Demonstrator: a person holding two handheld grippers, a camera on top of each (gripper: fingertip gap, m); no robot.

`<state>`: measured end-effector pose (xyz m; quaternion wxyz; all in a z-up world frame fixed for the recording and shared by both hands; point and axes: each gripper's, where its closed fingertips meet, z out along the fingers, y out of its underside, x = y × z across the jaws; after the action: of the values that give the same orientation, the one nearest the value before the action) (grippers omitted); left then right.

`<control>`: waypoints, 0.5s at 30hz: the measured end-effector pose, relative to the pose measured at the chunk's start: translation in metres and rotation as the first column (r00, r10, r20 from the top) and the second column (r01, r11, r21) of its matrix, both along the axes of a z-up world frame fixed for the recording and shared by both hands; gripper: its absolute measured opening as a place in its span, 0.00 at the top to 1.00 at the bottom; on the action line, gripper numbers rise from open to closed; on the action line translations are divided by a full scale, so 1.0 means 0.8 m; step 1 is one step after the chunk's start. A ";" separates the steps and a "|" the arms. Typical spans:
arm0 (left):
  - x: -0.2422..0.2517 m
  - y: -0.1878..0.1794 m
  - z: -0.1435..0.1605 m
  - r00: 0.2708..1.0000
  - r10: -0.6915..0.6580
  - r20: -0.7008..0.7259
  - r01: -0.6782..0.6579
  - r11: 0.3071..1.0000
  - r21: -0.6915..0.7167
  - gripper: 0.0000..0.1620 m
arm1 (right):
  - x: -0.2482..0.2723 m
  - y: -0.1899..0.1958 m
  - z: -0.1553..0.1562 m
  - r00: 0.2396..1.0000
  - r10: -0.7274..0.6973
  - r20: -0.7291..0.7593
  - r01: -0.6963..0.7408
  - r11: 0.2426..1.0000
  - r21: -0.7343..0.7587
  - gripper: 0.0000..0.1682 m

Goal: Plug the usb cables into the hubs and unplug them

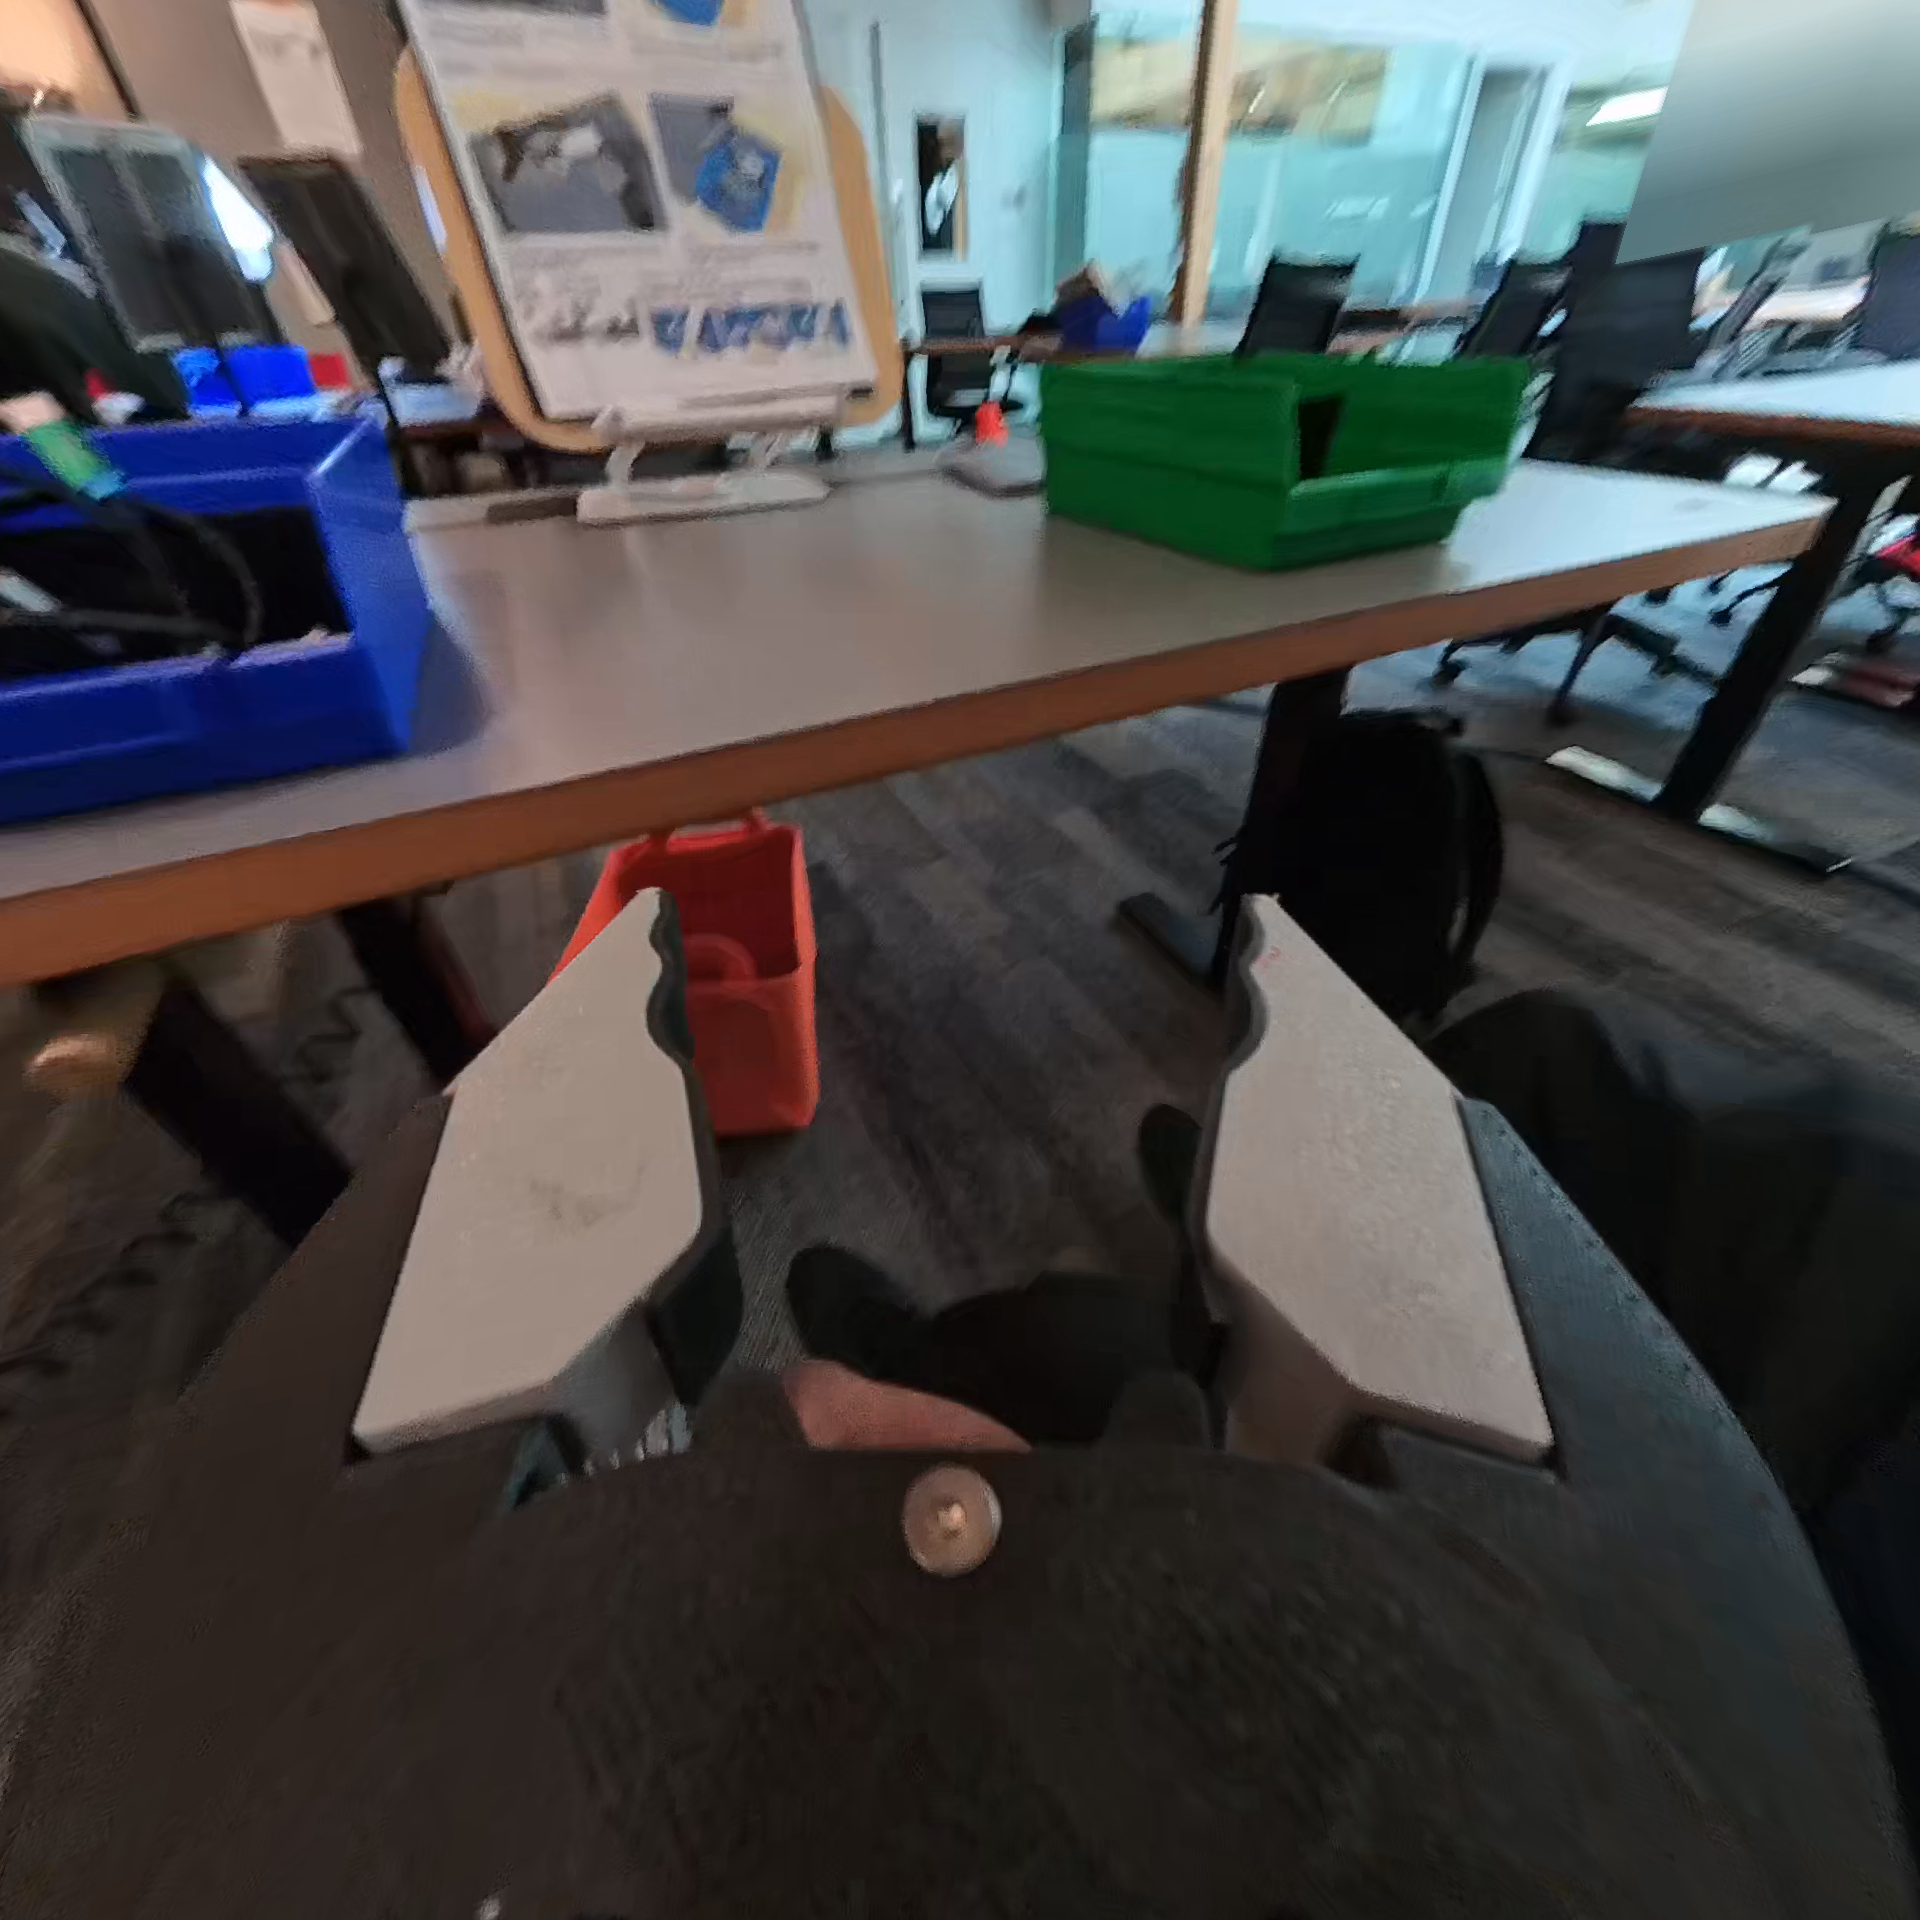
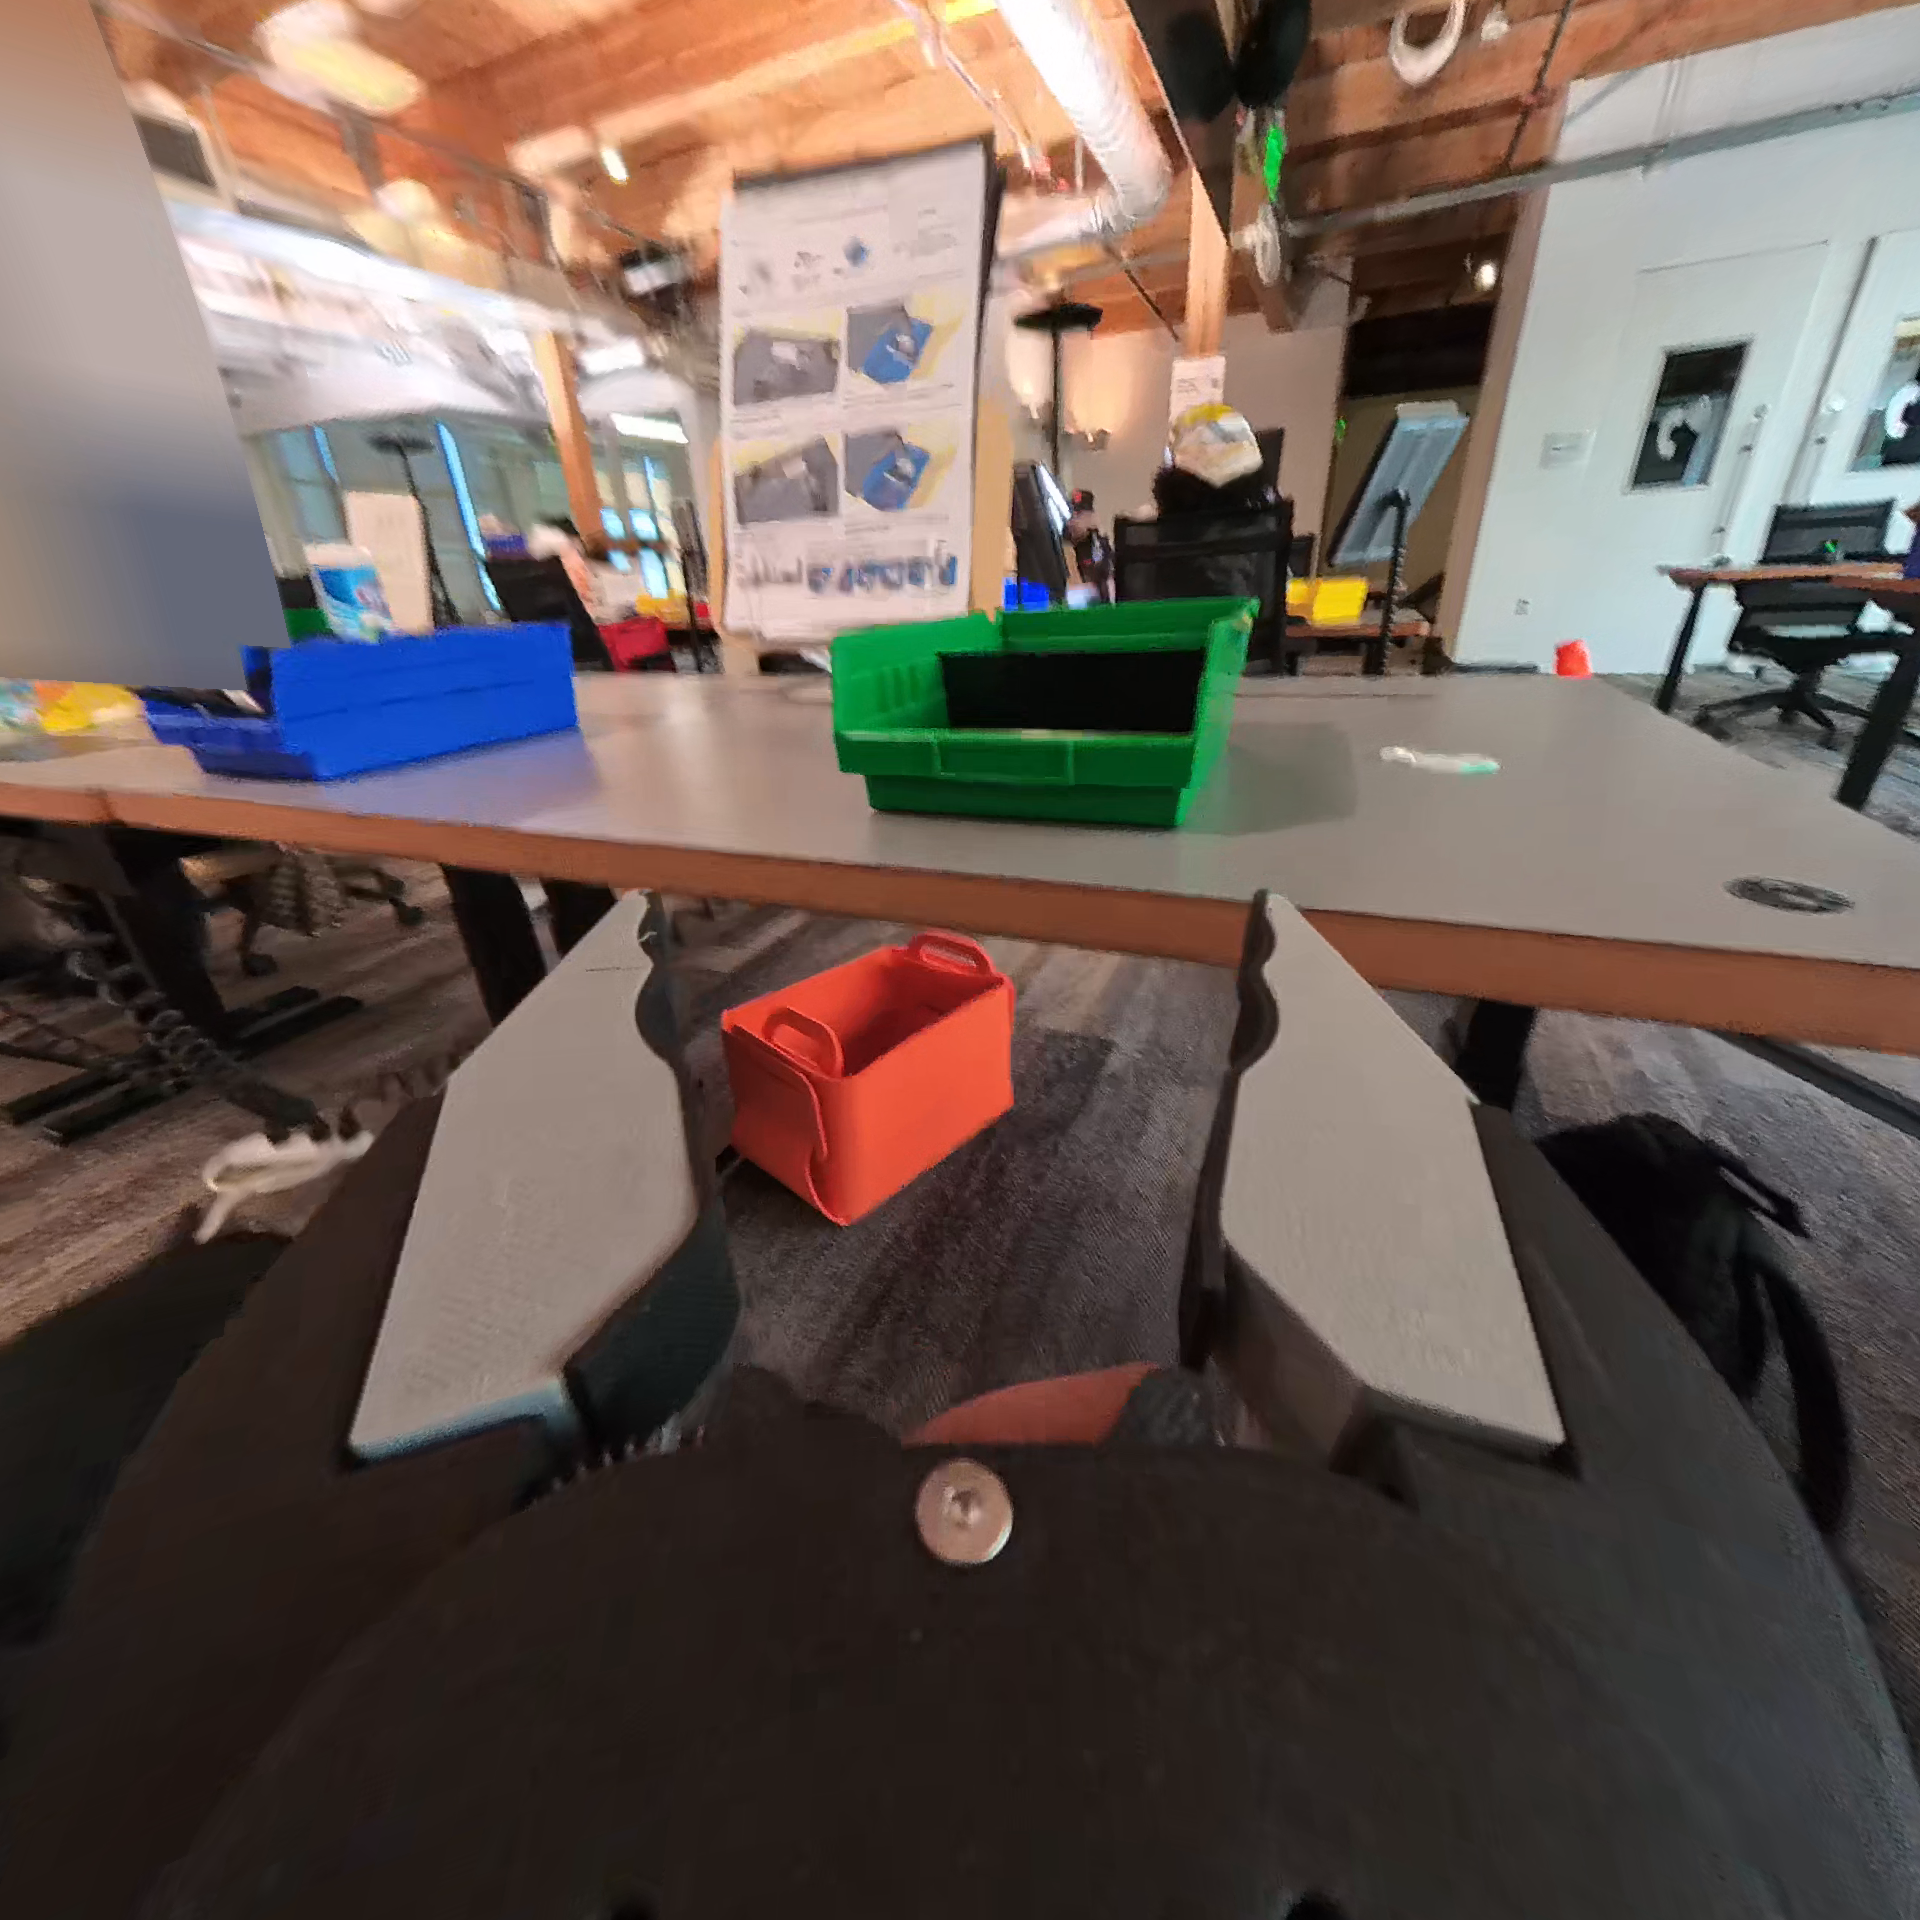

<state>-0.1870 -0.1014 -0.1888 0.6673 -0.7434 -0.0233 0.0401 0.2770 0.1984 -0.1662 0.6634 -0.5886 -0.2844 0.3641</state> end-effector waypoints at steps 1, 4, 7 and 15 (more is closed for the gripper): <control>-0.012 -0.008 -0.007 0.999 0.031 -0.007 -0.032 0.998 -0.049 0.36 | 0.003 0.003 -0.005 0.999 -0.023 0.046 0.024 1.000 -0.017 0.37; -0.052 -0.015 -0.022 0.995 0.100 0.001 -0.098 0.983 -0.152 0.37 | 0.003 0.021 -0.027 0.972 -0.062 0.225 0.080 0.994 -0.075 0.37; -0.077 0.034 -0.024 0.996 0.062 0.057 -0.053 0.988 -0.144 0.36 | -0.042 0.054 -0.011 0.972 -0.016 0.234 0.037 0.996 -0.086 0.36; -0.095 0.188 -0.016 0.994 0.006 0.110 0.017 0.978 -0.207 0.43 | -0.289 0.036 -0.002 0.884 0.464 0.048 -0.440 0.863 -0.248 0.41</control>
<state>-0.2632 0.0493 -0.2018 0.5837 -0.8102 -0.0534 -0.0005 0.0461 0.2271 -0.1677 0.4708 -0.5966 -0.4054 0.5080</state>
